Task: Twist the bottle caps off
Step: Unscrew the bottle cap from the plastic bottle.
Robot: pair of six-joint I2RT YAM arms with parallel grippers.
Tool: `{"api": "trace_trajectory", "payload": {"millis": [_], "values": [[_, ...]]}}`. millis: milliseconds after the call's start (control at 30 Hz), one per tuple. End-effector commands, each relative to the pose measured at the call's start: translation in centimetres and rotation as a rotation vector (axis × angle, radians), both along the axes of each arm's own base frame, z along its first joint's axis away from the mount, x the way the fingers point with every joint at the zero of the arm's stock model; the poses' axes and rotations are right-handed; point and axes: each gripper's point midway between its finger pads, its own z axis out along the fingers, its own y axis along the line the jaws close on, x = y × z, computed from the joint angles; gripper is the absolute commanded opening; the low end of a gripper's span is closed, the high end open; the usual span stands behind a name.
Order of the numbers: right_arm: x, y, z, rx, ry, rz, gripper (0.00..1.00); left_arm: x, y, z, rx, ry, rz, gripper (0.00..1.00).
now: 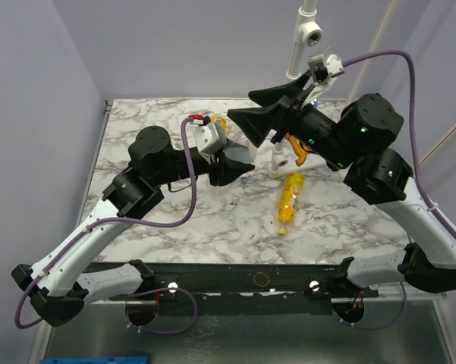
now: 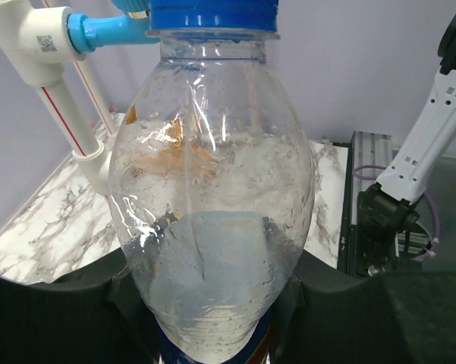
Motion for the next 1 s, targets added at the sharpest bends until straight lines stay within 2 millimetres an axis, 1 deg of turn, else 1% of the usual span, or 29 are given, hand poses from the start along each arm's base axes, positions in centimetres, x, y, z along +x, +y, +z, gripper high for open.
{"api": "trace_trajectory", "payload": {"millis": [0,133,233,433,467,500,567,600,633,667,700,733,767,800,867,900,933,967], "values": [[1.9,0.2,-2.2,-0.043,0.08,-0.088,0.71,1.0,1.1,1.2,-0.033,-0.053,0.088,0.0],[2.2,0.9,-2.8,-0.046,0.103,-0.076,0.62,1.4,1.3,1.4,-0.044,-0.058,0.114,0.0],[2.2,1.3,-3.4,-0.041,0.119,-0.067,0.54,1.6,1.4,1.6,-0.051,-0.056,0.128,0.0],[2.2,1.3,-4.0,-0.032,0.136,-0.066,0.53,1.8,1.4,1.6,-0.058,-0.052,0.139,0.0],[2.1,1.3,-4.1,-0.029,0.136,-0.063,0.49,1.8,1.4,1.7,-0.059,-0.052,0.138,0.0],[2.0,1.2,-4.0,-0.022,0.132,-0.061,0.43,1.8,1.4,1.7,-0.06,-0.051,0.138,0.0],[1.9,1.0,-3.8,-0.01,0.128,-0.062,0.27,1.8,1.3,1.6,-0.059,-0.047,0.136,0.0],[1.8,0.8,-3.5,-0.001,0.121,-0.062,0.22,1.8,1.3,1.5,-0.057,-0.046,0.135,0.0],[1.8,0.8,-3.4,0.001,0.115,-0.059,0.19,1.8,1.3,1.4,-0.056,-0.045,0.135,0.0],[1.6,0.7,-3.1,0.007,0.106,-0.054,0.18,1.8,1.3,1.3,-0.054,-0.042,0.133,0.0],[1.4,0.6,-2.9,0.01,0.099,-0.045,0.15,1.7,1.2,1.1,-0.053,-0.04,0.127,0.0],[1.2,0.6,-2.7,0.011,0.09,-0.038,0.09,1.6,1.2,1.0,-0.051,-0.037,0.123,0.0],[1.1,0.6,-2.5,0.014,0.084,-0.031,0.04,1.5,1.2,0.9,-0.051,-0.031,0.119,0.03],[1.0,0.6,-2.5,0.013,0.084,-0.028,0.01,1.4,1.1,0.9,-0.055,-0.018,0.113,0.2],[0.8,0.9,-2.7,0.005,0.081,-0.01,0.01,1.0,1.0,1.2,-0.063,-0.006,0.096,0.57],[0.7,1.2,-2.8,-0.001,0.08,0.002,0.01,0.7,0.8,1.5,-0.066,-0.012,0.073,0.66],[0.7,1.4,-3.1,-0.008,0.083,0.006,0.01,0.4,0.7,1.9,-0.071,-0.019,0.051,0.71],[0.8,1.5,-3.4,-0.015,0.087,0.009,0.01,0.2,0.5,2.3,-0.077,-0.011,0.039,0.74]]}}
